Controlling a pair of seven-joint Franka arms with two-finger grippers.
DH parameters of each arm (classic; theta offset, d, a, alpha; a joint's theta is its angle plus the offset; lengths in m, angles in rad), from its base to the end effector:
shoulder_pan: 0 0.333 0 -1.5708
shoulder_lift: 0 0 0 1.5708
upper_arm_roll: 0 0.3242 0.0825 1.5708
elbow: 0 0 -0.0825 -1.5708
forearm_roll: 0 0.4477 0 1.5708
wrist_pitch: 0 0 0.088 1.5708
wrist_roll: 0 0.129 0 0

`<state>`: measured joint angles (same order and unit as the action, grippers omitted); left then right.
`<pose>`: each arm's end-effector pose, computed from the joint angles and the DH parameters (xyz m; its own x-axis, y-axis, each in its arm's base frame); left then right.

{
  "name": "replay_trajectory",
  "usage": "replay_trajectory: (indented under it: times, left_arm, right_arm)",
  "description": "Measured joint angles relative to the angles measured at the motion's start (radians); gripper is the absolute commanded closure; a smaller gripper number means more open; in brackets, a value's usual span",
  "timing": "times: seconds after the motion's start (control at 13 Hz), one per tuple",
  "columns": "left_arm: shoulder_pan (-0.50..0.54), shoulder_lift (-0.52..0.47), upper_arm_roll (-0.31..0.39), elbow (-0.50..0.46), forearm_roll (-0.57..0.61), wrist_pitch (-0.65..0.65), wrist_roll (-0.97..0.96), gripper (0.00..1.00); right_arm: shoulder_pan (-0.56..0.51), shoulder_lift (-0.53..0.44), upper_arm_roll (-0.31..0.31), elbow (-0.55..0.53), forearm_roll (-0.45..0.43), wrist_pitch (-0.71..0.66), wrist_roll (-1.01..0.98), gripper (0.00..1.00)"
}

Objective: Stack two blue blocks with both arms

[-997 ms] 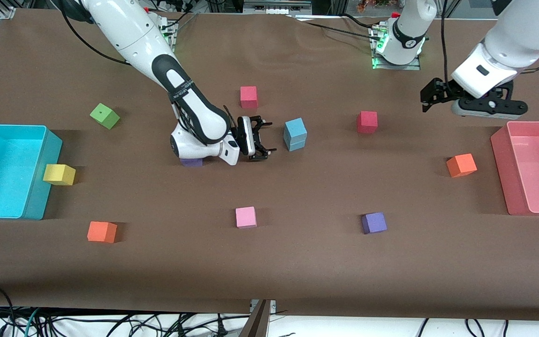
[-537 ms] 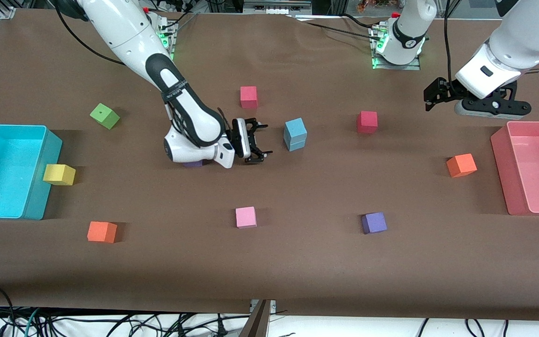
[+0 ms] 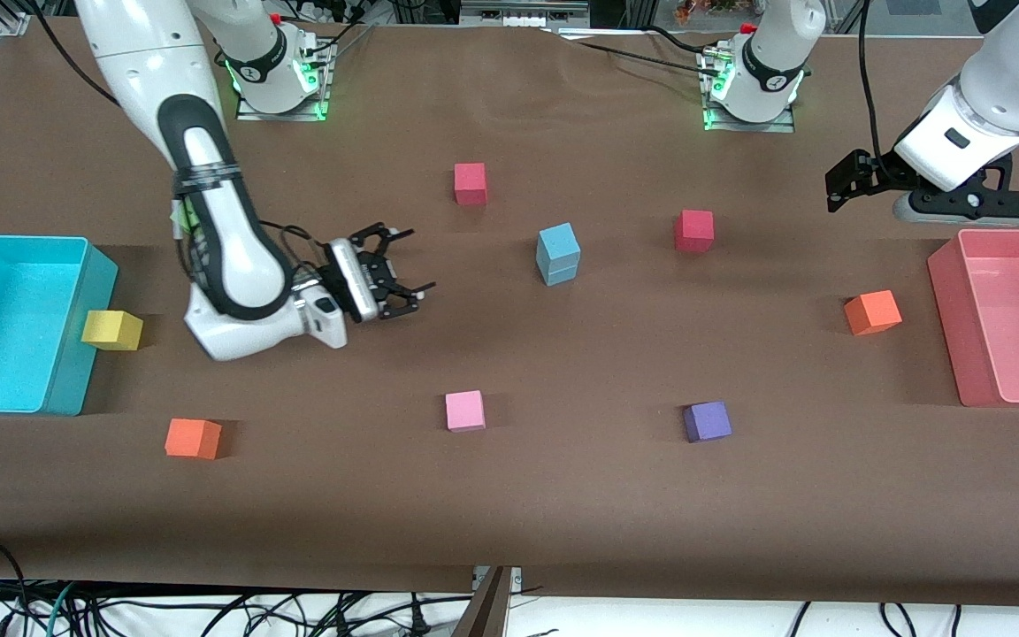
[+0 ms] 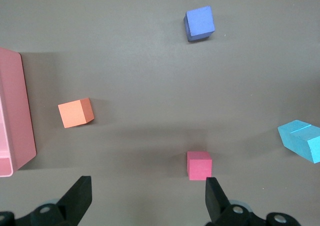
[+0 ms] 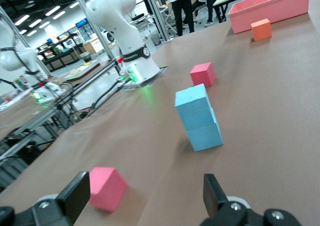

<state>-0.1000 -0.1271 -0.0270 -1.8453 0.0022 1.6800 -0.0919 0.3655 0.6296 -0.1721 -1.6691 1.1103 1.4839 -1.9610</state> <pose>0.5740 -0.0736 0.5486 0.9987 -0.0349 -0.0376 -0.0353 -0.9993 -0.0091 0.6229 0.2559 0.2071 0.1600 0.5175 0.8406 0.8257 0.3965 -0.4013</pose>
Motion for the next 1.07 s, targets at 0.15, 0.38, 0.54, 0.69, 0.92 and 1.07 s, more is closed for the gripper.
replay_trajectory:
  times: [0.15,0.38,0.54,0.69,0.92,1.07]
  left_arm:
    - [0.0,0.0,0.0,0.009,0.0,-0.004,-0.001,0.0]
    - [0.004,0.0,0.0,0.01,0.0,-0.005,-0.001,0.0]
    - [0.01,0.0,0.0,0.011,0.0,-0.005,-0.001,0.0]
    - [0.011,0.0,0.0,0.014,0.0,-0.005,-0.001,0.0]
    - [0.022,0.001,0.0,0.022,0.0,-0.005,-0.001,0.0]
    - [0.026,0.004,0.0,0.034,0.0,-0.005,-0.001,0.0]
  right_arm:
    - [-0.03,0.0,-0.041,0.074,-0.06,-0.119,0.082,0.0]
    - [-0.082,0.0,-0.056,0.178,-0.146,-0.222,0.259,0.0]
    - [-0.094,0.0,-0.057,0.233,-0.192,-0.234,0.395,0.0]
    - [-0.091,-0.001,-0.056,0.3,-0.27,-0.248,0.538,0.0]
    - [-0.077,-0.076,-0.047,0.349,-0.456,-0.238,0.922,0.0]
    - [-0.088,-0.203,-0.001,0.308,-0.619,-0.181,1.23,0.0]
